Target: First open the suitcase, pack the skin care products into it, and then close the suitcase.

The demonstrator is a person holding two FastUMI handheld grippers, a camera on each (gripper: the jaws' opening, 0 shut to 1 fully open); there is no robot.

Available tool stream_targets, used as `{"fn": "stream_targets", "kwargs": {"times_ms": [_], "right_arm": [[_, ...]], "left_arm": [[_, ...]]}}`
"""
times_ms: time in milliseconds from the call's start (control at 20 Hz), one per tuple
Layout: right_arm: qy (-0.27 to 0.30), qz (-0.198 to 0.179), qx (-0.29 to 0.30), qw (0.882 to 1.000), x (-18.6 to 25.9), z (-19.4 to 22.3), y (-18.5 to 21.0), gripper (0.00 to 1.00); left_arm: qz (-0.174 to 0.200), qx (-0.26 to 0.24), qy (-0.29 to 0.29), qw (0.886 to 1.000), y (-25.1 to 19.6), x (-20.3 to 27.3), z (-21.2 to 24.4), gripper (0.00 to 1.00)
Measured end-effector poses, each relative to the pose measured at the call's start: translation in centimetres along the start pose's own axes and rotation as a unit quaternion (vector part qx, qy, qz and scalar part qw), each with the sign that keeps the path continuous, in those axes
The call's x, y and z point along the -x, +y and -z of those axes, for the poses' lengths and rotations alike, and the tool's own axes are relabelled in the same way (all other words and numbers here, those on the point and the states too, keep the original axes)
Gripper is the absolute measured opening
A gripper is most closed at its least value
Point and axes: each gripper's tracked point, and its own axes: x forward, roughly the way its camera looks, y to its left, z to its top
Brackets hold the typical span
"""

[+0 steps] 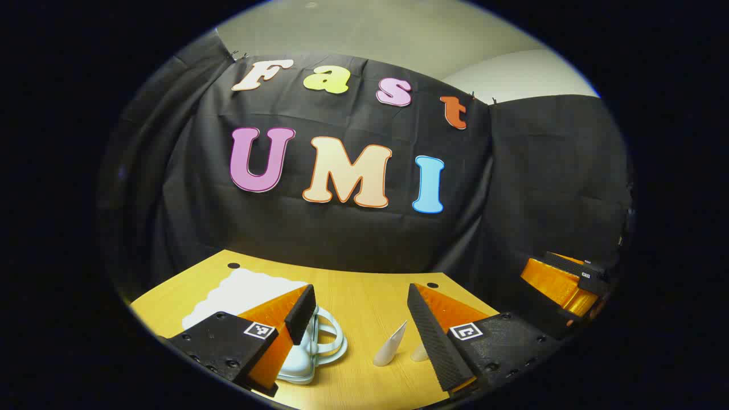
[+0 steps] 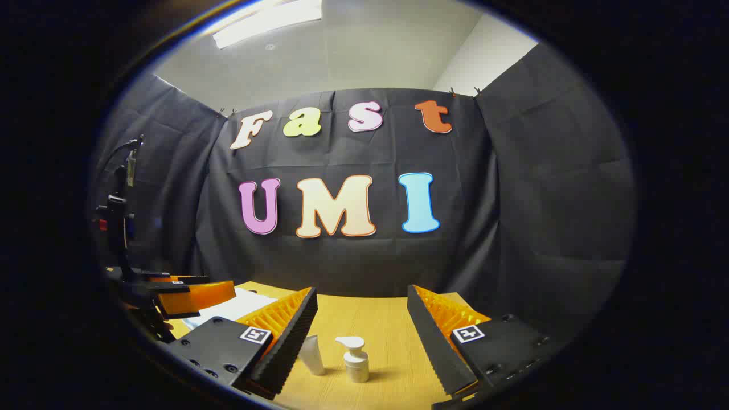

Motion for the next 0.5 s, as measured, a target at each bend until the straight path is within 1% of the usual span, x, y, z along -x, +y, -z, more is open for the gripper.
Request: {"fn": "stream_targets", "kwargs": {"times_ms": [250, 500], "right_arm": [[0.013, 0.007, -0.014, 1.000, 0.2, 0.6, -0.3, 0.99], [0.026, 0.007, -0.016, 1.000, 0.3, 1.2, -0.7, 0.99]], "left_arm": [[-0.008, 0.014, 0.034, 0.999, 1.1, -0.7, 1.9, 0.95], [-0.007, 0.029, 0.078, 0.997, 2.4, -3.0, 3.4, 0.95]]}}
